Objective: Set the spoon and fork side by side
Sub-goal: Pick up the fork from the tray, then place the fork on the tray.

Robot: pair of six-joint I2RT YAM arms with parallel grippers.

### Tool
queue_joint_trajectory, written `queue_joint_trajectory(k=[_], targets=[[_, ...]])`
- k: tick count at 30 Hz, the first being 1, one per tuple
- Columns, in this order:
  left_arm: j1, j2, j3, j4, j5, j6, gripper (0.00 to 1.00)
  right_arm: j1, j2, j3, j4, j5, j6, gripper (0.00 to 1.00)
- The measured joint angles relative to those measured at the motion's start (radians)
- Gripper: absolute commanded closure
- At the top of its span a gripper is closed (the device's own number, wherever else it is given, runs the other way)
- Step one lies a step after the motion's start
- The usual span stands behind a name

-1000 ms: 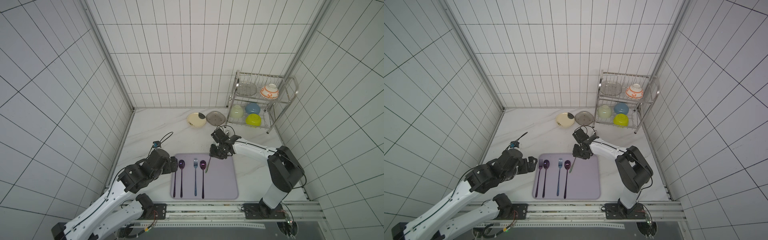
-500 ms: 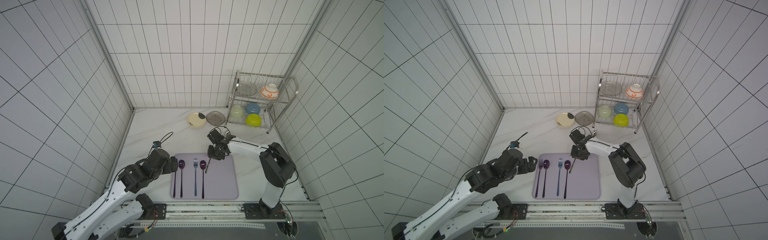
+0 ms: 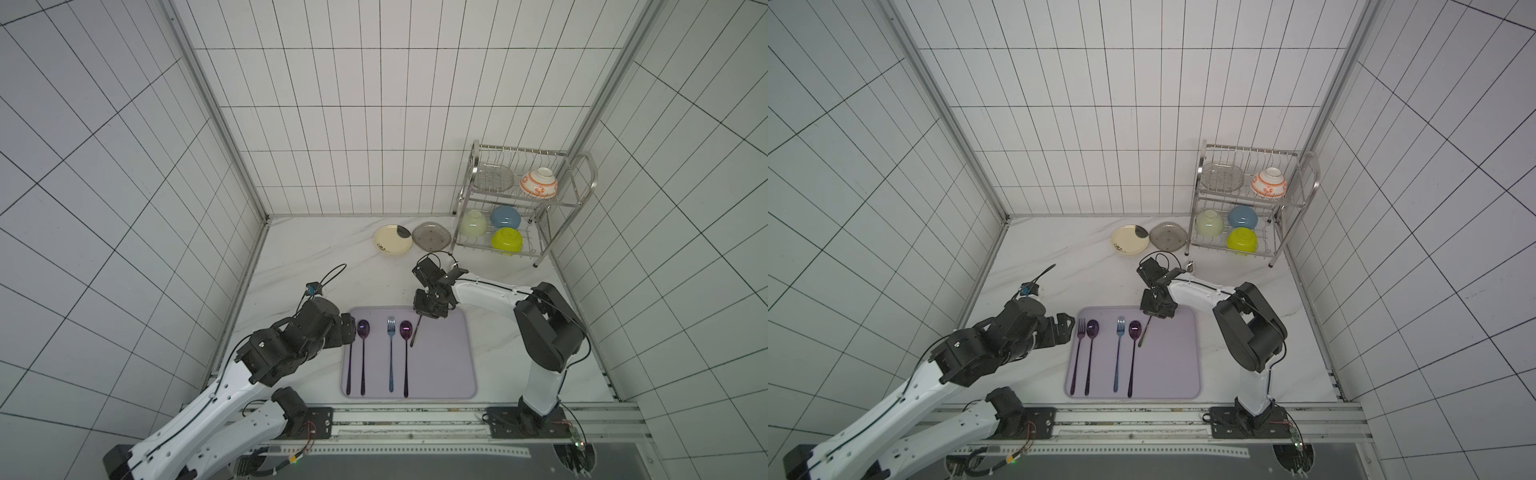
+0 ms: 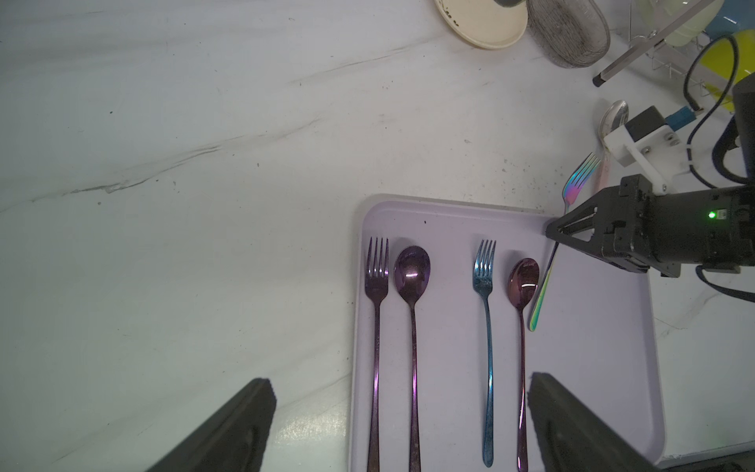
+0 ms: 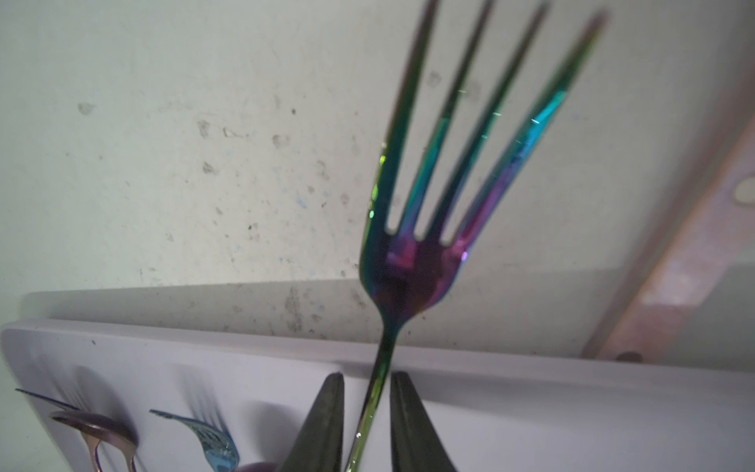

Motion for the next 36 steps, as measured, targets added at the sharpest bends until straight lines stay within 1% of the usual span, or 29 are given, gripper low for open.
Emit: queue_joint_trajectory(k=[5,12,17,23,29,36], targets=[[0.000,0.002,0.000,0.000,0.000,0.000,0.02,-0.002,0.000,0.000,-0.001,0.005,0.001,0.86],[0.000,0.002,0.000,0.000,0.000,0.000,0.02,-0.004,-0.005,-0.002,0.003,0.006,0.002,1.00],[0.000,0.002,0.000,0.000,-0.004,0.000,0.02,-0.009,-0.016,-0.013,-0.002,0.013,-0.003,1.00],[0.000,0.002,0.000,0.000,-0.006,-0.001,0.02,-0.009,-0.056,-0.019,-0.052,0.050,-0.022,1.00],[0.000,0.000,0.000,0.000,-0.009,-0.001,0.02,-0.009,-0.132,-0.029,-0.102,0.073,-0.055,1.00],[0.000,-0.004,0.000,0.000,-0.011,-0.001,0.02,0.000,-0.236,-0.103,-0.190,0.091,-0.080,1.00]])
